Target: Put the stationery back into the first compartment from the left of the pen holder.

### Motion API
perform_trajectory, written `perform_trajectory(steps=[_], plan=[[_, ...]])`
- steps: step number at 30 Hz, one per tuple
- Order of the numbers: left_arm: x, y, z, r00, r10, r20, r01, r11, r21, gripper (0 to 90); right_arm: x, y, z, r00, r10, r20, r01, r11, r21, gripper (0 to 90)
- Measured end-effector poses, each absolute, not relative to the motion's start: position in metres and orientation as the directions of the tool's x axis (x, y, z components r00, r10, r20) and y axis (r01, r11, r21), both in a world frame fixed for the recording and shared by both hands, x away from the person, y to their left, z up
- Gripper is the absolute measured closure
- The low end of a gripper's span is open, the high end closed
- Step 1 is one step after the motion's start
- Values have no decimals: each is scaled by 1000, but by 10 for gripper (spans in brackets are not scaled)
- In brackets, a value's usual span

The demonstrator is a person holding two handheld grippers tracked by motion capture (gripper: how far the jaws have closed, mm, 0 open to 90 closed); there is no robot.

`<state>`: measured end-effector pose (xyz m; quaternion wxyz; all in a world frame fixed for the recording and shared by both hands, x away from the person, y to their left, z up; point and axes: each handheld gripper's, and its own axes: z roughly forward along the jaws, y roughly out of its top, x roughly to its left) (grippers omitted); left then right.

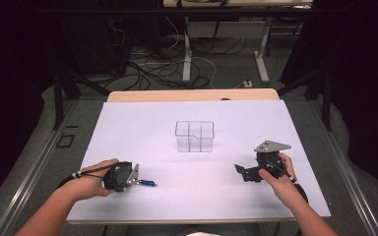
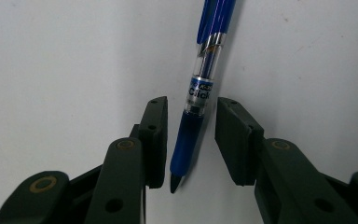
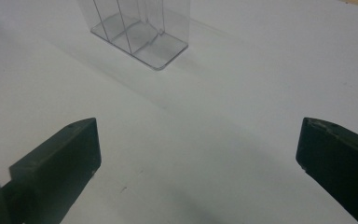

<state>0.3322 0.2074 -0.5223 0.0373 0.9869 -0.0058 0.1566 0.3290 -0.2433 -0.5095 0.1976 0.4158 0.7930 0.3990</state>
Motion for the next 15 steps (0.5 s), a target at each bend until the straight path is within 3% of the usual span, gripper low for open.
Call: perform_trajectory(steps=[15], plan=[[334,208,-528,954,-22,298,-38,-998,49,715,329,-244,-510,-588,809,22,499,342,796,0]])
